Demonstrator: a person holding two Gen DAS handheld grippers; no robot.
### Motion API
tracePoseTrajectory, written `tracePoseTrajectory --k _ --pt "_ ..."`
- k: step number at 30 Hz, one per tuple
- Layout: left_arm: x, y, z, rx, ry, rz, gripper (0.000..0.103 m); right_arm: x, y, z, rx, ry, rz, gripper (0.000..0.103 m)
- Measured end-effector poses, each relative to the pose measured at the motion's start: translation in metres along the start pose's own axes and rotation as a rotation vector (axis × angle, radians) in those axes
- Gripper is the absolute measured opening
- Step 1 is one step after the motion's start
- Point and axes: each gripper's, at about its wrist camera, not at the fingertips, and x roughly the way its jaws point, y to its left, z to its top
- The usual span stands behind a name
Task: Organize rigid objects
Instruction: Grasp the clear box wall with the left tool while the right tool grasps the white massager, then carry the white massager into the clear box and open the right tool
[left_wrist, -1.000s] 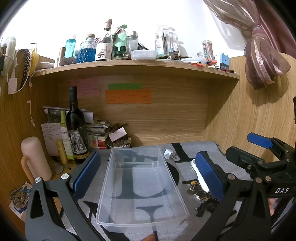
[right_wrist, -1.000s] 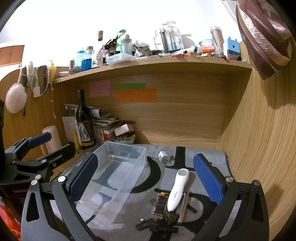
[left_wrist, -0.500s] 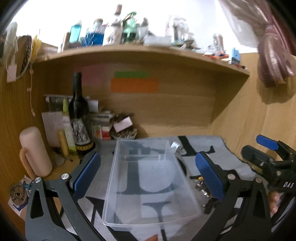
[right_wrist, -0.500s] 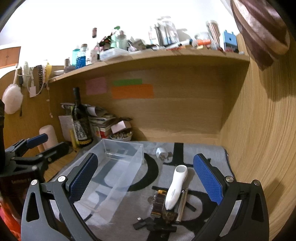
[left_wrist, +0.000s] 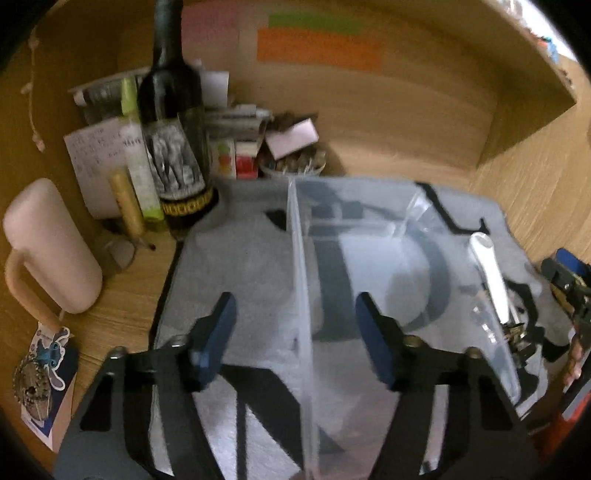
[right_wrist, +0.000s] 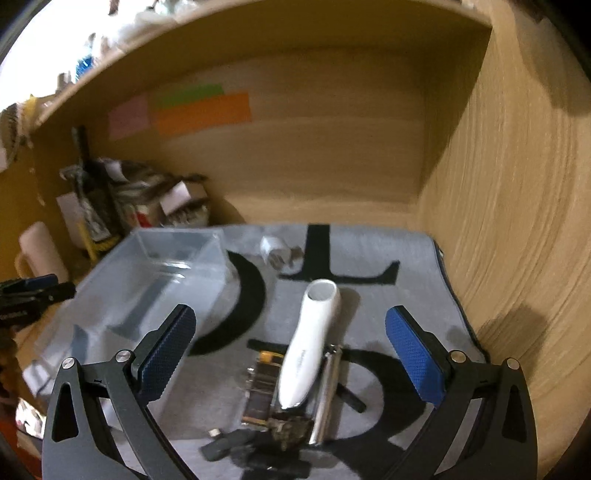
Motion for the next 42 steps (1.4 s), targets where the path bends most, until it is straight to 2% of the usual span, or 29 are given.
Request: tracePoseTrajectory --k 4,6,8,10,13,21,29,35,42 --pt "0.017 0.005 -0.001 -0.002 0.082 -0.041 0.042 0.017 -0.003 0.003 -0.026 0.048 -0.033 0.101" --pt "0.025 0.007 -0.002 0.0 0.122 -0.058 0.034 0.024 -0.004 0.005 -0.037 0.073 -0.042 0.096" --pt "0.03 0.007 -0.003 0.007 0.144 -0.073 0.031 0.033 -0.007 0.008 -0.043 0.102 -0.049 0.091" --pt "0.034 0.009 -0.003 0.009 0.164 -0.104 0.022 0.043 -0.01 0.011 -0.035 0.139 -0.058 0.087" --pt "0.038 0.007 -0.004 0.026 0.183 -0.134 0.016 0.06 -0.015 0.013 -0.019 0.193 -0.069 0.08" --pt "0.042 0.003 -0.004 0.063 0.177 -0.142 0.014 0.103 -0.025 0.007 0.052 0.366 -0.058 0.057" --pt "0.046 0.005 -0.003 0.06 0.17 -0.16 0.014 0.133 -0.025 0.0 0.051 0.468 -0.06 0.051" --pt "0.046 0.005 -0.003 0.059 0.172 -0.159 0.014 0.139 -0.016 0.003 0.023 0.461 -0.068 0.038" --pt "0.042 0.002 -0.005 0.065 0.169 -0.137 0.013 0.116 -0.012 0.009 0.028 0.386 -0.045 0.038"
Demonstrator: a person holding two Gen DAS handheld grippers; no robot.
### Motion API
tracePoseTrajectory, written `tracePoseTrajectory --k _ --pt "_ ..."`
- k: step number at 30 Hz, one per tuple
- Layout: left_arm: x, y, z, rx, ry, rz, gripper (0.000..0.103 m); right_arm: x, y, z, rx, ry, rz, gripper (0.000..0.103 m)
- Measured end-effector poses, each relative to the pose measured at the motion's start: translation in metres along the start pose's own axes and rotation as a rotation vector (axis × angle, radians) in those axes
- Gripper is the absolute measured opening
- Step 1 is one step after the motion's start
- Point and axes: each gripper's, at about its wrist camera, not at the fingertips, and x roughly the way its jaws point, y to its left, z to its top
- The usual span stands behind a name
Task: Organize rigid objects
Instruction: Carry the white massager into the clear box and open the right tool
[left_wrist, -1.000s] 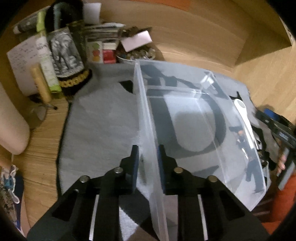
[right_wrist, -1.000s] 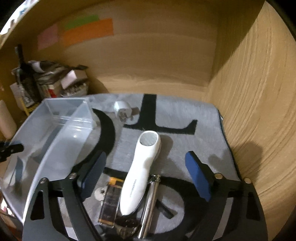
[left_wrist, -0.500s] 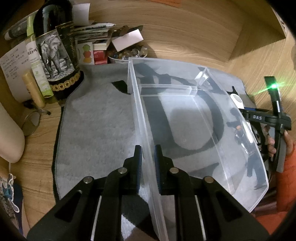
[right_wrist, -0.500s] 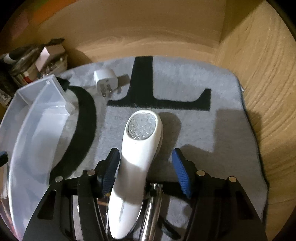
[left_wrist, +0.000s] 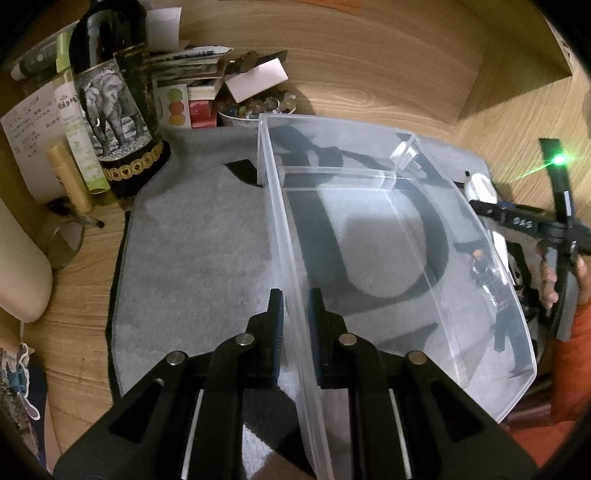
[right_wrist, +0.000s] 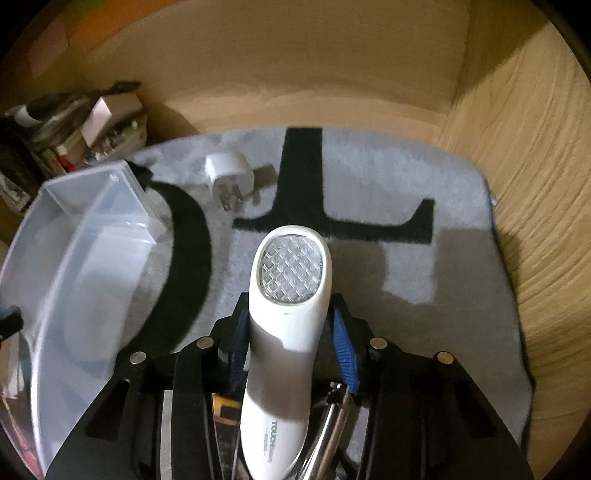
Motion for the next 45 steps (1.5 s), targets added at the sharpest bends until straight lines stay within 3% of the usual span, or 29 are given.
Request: tracePoseTrajectory --k 15,27,32,40,45 --pt "-0.002 -0.004 -0.011 -0.026 -0.016 0.049 0.012 -0.098 0.024 0.005 -0.037 -0.275 0.075 0.037" --pt "-0.002 -0.003 -0.012 -0.025 -0.03 0.026 0.012 -0.147 0.086 0.026 -0.165 -0.421 0.178 0.037" --pt "-0.002 -0.002 -0.012 -0.025 -0.031 0.018 0.012 -0.131 0.113 0.034 -0.219 -0.403 0.229 0.037" --pt "-0.003 -0.003 -0.013 -0.026 -0.033 0.011 0.012 -0.069 0.152 0.024 -0.304 -0.247 0.227 0.037" --pt "-0.002 -0.004 -0.014 -0.022 -0.034 0.014 0.012 -0.073 0.153 0.008 -0.334 -0.24 0.221 0.037"
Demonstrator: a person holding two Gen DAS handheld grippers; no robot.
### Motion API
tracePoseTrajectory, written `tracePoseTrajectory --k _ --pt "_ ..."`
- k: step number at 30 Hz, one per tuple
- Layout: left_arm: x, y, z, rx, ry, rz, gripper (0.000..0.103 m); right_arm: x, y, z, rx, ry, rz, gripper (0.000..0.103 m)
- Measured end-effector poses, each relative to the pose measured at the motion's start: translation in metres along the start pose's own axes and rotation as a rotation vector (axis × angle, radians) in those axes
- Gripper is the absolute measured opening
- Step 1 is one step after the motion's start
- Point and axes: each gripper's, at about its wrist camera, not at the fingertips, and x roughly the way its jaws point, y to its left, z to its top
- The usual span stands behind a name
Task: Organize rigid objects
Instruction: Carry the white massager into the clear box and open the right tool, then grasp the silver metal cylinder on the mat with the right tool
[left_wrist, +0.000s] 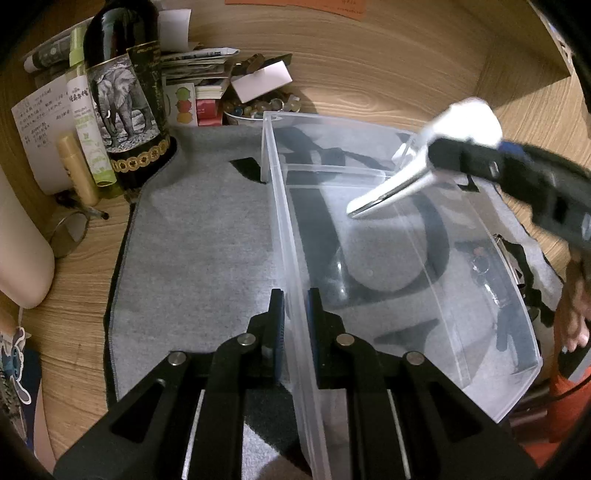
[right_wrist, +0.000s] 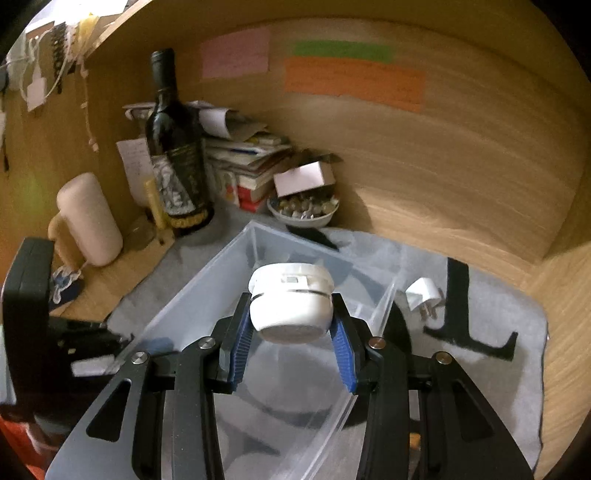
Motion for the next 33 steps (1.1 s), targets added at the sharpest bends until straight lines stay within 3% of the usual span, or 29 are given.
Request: tracePoseTrajectory --k 12,19,20,23,24,33 --pt "0.007 0.001 0.001 -0.005 0.02 0.005 0.012 0.027 0.012 -0.029 -0.059 0.192 0.056 0.037" --pt "0.007 0.0 0.002 -0.002 0.019 0.014 0.012 0.027 0.018 -0.035 -0.079 0.221 0.091 0.038" --pt "0.006 0.0 0.002 -0.003 0.018 0.014 0.012 0.027 0.017 -0.035 -0.076 0.225 0.092 0.044" --pt "0.005 -0.001 0.002 -0.003 0.015 0.019 0.012 0.021 0.015 -0.034 -0.059 0.194 0.099 0.069" --pt "0.004 -0.002 0.001 -0.002 0.013 0.021 0.012 0.016 0.014 -0.033 -0.053 0.168 0.093 0.073" --pt "-0.003 -0.007 0.001 0.003 -0.003 0.047 0.012 -0.027 -0.01 -0.027 -0.029 0.022 0.004 0.081"
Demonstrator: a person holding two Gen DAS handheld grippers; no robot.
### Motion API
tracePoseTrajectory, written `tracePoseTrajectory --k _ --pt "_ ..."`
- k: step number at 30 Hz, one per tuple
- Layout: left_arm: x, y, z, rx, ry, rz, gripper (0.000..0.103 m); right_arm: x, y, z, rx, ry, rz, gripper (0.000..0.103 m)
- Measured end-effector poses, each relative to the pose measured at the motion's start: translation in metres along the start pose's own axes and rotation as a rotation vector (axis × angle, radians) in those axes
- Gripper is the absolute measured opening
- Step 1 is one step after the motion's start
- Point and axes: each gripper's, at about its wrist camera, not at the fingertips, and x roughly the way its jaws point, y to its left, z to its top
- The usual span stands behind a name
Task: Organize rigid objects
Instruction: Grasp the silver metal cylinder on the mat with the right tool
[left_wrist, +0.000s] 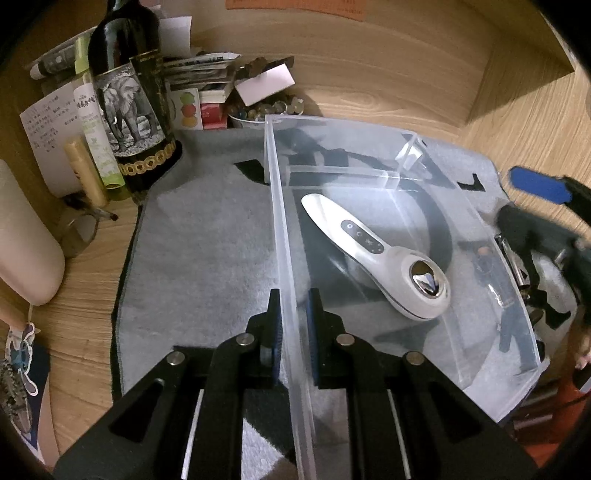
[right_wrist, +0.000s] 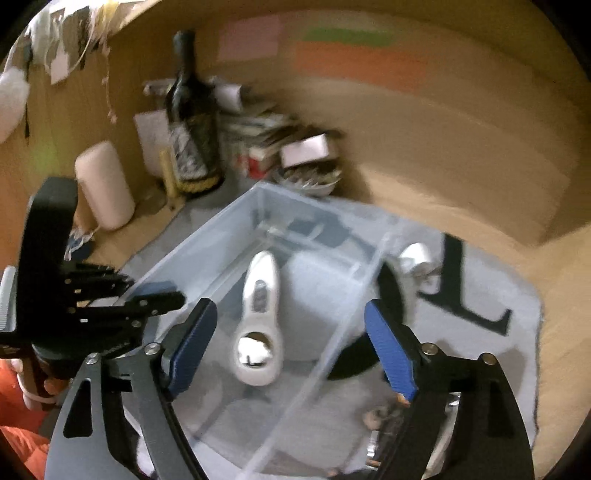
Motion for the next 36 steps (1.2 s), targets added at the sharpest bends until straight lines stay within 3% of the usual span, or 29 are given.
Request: tracePoseTrajectory --k 9,16,28,29,33,36 --pt "-0.009 -0.004 -0.002 0.006 -0.013 0.016 0.012 -0.046 -0.067 -0.032 0.124 -0.102 -0.229 0.08" --pt "-0.011 -0.005 -0.003 0.001 -0.015 0.022 0.012 -0.05 -0.115 -0.074 0.268 -0.021 -0.315 0.079" --pt "-0.012 -0.008 -0.004 0.0 -0.013 0.035 0.012 0.016 -0.136 -0.117 0.332 0.222 -0.201 0.047" --pt "-0.013 -0.008 -0.004 -0.001 -0.013 0.033 0.012 0.017 -0.138 -0.117 0.334 0.204 -0.205 0.045" --pt "-0.012 -0.007 -0.004 0.002 -0.012 0.032 0.012 0.016 -0.141 -0.117 0.335 0.199 -0.211 0.02" --pt "-0.012 -0.007 -0.004 -0.001 -0.01 0.027 0.012 0.013 -0.138 -0.117 0.318 0.189 -0.209 0.014"
